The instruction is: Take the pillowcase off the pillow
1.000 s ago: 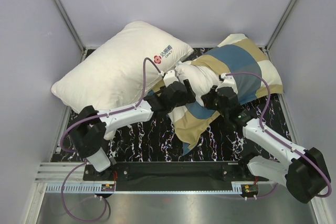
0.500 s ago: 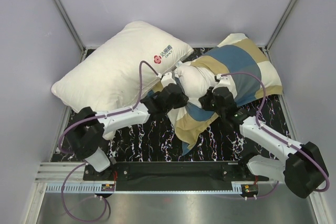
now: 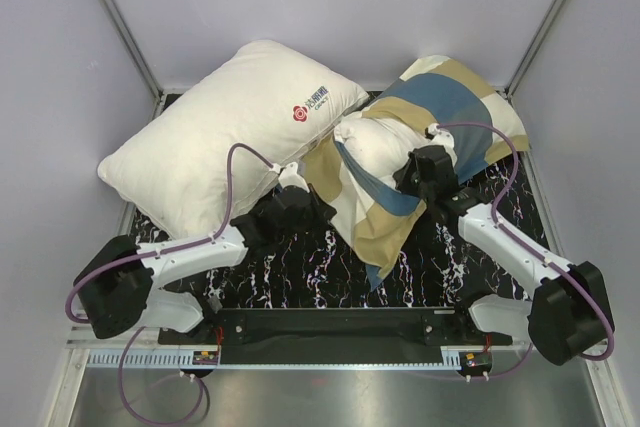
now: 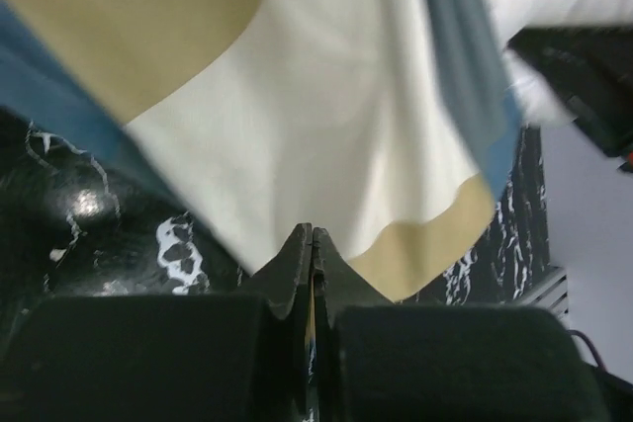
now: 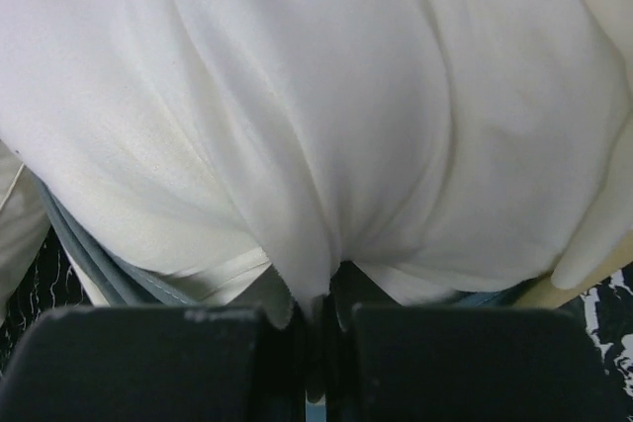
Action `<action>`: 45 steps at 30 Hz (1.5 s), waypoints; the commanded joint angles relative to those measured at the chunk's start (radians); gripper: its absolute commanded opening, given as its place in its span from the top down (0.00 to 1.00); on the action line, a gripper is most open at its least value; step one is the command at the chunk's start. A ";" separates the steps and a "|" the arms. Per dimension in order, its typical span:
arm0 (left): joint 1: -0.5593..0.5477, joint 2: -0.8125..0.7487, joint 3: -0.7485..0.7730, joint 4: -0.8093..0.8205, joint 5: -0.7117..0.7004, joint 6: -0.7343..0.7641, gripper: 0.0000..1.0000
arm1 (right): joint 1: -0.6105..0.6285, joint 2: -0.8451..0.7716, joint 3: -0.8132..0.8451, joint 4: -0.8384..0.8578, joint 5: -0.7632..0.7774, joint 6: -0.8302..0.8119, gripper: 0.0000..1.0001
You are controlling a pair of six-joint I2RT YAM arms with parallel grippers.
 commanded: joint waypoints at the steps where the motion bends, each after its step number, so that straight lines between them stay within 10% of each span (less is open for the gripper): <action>1: -0.003 -0.039 -0.031 0.021 0.009 0.019 1.00 | -0.045 0.005 0.055 -0.030 0.083 -0.025 1.00; 9: -0.003 0.052 0.134 0.036 0.032 0.022 1.00 | -0.042 0.003 0.015 0.030 -0.026 -0.011 1.00; 14: -0.006 0.203 0.407 -0.178 -0.014 0.068 0.43 | 0.064 0.006 -0.028 0.081 0.066 -0.020 1.00; 21: -0.003 0.301 0.561 -0.338 -0.065 0.103 0.23 | 0.194 0.051 -0.047 0.119 0.196 -0.008 1.00; 34: 0.011 0.418 0.651 -0.545 -0.125 0.172 0.27 | 0.283 0.086 -0.096 0.216 0.238 0.006 1.00; 41: 0.025 0.456 0.676 -0.573 -0.137 0.191 0.59 | 0.332 0.117 -0.114 0.249 0.259 0.018 1.00; 45: 0.028 0.432 0.651 -0.582 -0.151 0.185 0.96 | 0.334 0.127 -0.120 0.254 0.259 0.023 1.00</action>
